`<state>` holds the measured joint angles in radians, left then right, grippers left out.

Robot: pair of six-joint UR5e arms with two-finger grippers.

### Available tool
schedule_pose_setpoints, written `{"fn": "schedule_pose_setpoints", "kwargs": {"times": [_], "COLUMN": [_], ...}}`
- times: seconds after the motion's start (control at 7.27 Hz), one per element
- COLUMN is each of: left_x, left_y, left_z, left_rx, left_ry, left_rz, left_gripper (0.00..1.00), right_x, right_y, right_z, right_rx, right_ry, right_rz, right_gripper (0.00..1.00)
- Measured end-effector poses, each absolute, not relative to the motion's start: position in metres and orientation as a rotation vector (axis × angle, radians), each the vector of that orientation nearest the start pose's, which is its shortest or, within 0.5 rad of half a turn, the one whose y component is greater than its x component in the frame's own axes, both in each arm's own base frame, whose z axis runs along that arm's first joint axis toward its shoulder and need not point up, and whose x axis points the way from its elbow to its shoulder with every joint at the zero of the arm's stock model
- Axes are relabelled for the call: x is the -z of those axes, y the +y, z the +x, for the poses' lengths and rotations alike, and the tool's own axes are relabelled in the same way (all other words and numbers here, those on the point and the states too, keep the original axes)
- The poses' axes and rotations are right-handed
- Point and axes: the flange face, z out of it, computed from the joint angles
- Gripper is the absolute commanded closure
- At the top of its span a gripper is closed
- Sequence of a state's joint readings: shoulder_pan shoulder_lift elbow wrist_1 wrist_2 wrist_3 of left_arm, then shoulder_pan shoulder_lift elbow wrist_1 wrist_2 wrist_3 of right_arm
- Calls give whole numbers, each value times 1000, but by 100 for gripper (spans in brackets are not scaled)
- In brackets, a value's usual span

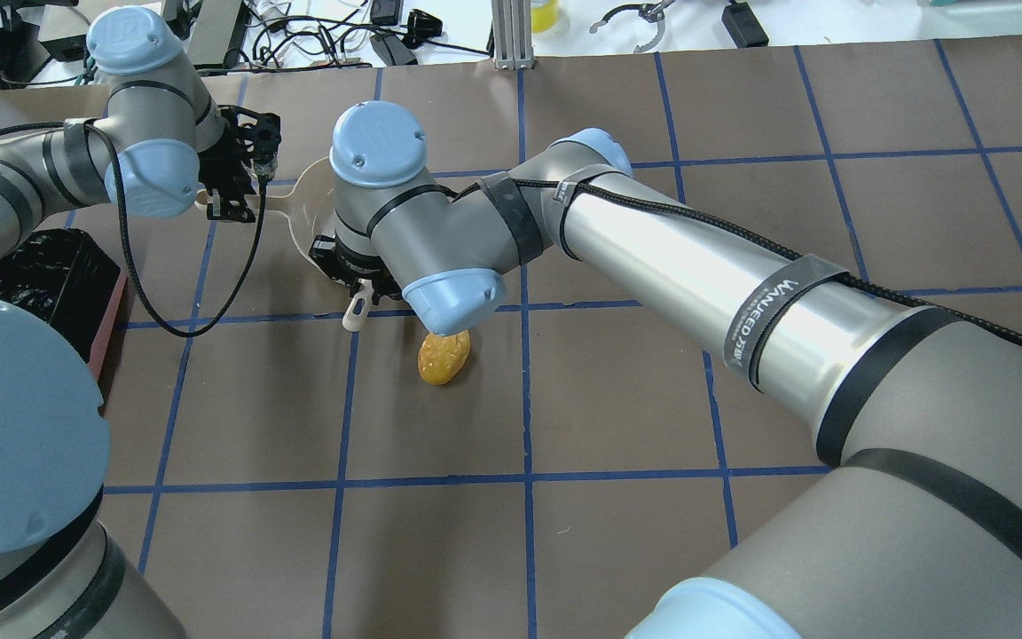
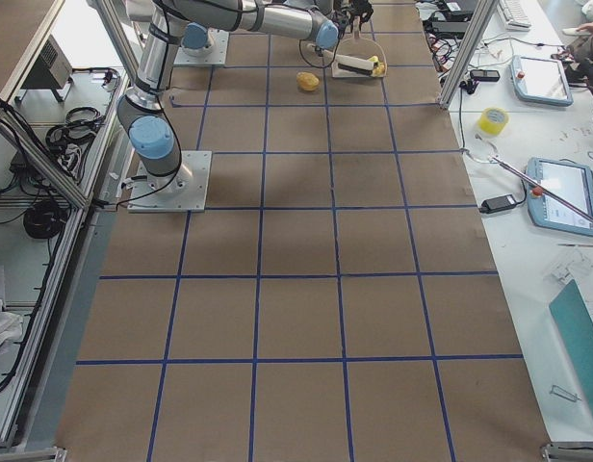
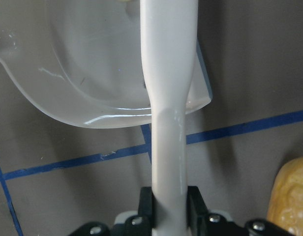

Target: Sweep and dump trash into bin

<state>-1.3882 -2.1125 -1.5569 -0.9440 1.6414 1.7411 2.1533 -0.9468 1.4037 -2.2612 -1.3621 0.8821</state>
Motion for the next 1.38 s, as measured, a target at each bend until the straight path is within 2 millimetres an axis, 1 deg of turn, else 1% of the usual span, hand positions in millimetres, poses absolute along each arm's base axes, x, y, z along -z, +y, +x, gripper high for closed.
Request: {"fn": "schedule_pose_setpoints", "kwargs": {"times": [0.14,0.28,0.41,0.55,0.69,0.83,0.96,1.1,1.24,1.38], "left_x": [-240,-240,-240,-240,-241,-245,-251,-254,-256,-257], "left_y": [-679,-679,-679,-679,-678,-677,-670,-655,-635,-611], "left_z": [-3,-3,-3,-3,-3,-3,-4,-3,4,11], "left_rx": [-2,-1,-1,-1,0,3,2,-5,-8,-10], "left_ry": [2152,2152,2152,2152,2151,2140,2117,2099,2100,2107], "left_rz": [2118,2118,2118,2118,2117,2122,2141,2160,2160,2155], "left_gripper": [100,100,100,100,100,100,100,100,100,100], "right_x": [-264,-269,-278,-293,-310,-329,-340,-340,-335,-329], "right_y": [-510,-505,-503,-503,-503,-501,-491,-472,-447,-420], "right_z": [534,538,535,523,504,476,444,414,390,372], "right_rx": [43,43,43,37,28,5,-19,-41,-65,-86], "right_ry": [2799,2798,2808,2837,2874,2916,2966,3010,3041,3068], "right_rz": [402,410,411,401,385,377,356,333,324,321], "right_gripper": [100,100,100,100,100,100,100,100,100,100]}}
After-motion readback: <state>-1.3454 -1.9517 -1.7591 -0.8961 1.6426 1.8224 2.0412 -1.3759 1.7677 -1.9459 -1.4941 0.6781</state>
